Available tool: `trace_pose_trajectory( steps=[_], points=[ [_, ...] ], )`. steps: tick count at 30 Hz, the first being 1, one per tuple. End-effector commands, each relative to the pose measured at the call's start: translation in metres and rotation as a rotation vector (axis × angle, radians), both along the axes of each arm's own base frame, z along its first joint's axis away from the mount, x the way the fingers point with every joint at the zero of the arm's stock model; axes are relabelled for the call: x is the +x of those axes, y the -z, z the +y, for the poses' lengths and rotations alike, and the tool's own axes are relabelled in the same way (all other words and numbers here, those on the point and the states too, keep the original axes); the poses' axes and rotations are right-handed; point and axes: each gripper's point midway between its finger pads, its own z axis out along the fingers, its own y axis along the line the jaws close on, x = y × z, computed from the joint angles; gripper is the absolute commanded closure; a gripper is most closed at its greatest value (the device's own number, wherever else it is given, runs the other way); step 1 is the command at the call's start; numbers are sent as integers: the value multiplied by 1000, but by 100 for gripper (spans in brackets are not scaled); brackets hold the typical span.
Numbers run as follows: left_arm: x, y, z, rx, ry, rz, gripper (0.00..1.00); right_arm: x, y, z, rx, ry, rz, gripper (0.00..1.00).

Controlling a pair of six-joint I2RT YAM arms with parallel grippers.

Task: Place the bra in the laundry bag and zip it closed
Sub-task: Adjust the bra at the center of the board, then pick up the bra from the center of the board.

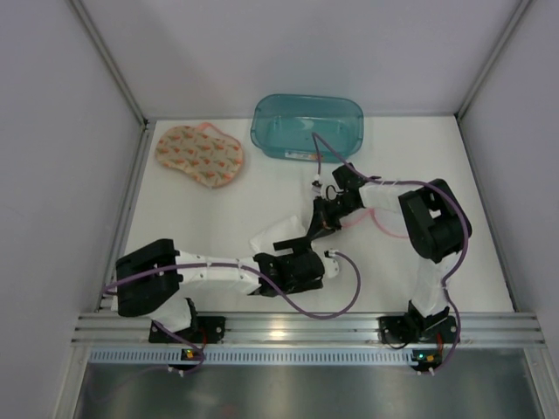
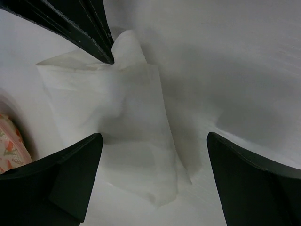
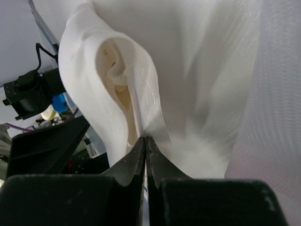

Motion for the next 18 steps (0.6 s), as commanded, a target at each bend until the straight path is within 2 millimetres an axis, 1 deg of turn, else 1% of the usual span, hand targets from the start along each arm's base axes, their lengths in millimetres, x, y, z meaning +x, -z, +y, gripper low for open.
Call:
trace_pose_trajectory(
  steps=[1,2,4,6,8,9,10,12,13,17,18],
  points=[
    [16,5,0,-20,-78,-92,1,-6,0,5,46,-4,39,100],
    [17,10,1,-8,-81,-102,1,-6,0,5,51,4,57,100],
    [21,24,8,21,-94,-111,2,-10,-1,6,72,2,80,100],
    [26,31,12,33,-105,-120,4,-11,-4,8,93,3,101,100],
    [29,39,15,49,-114,-110,12,-13,-6,10,106,2,113,100],
    [30,40,16,51,-116,-109,15,-15,-8,10,117,1,124,100],
    [32,42,18,58,-123,-108,21,-17,-8,9,123,2,136,100],
    [33,42,19,59,-122,-105,29,-18,-14,11,151,0,142,100],
    [36,41,20,53,-128,-100,34,-20,-15,11,159,1,146,100],
    [38,40,25,54,-133,-79,69,-18,-23,12,176,-10,110,100],
    [37,39,26,56,-130,-76,87,-18,-26,11,168,-13,96,100]
  ],
)
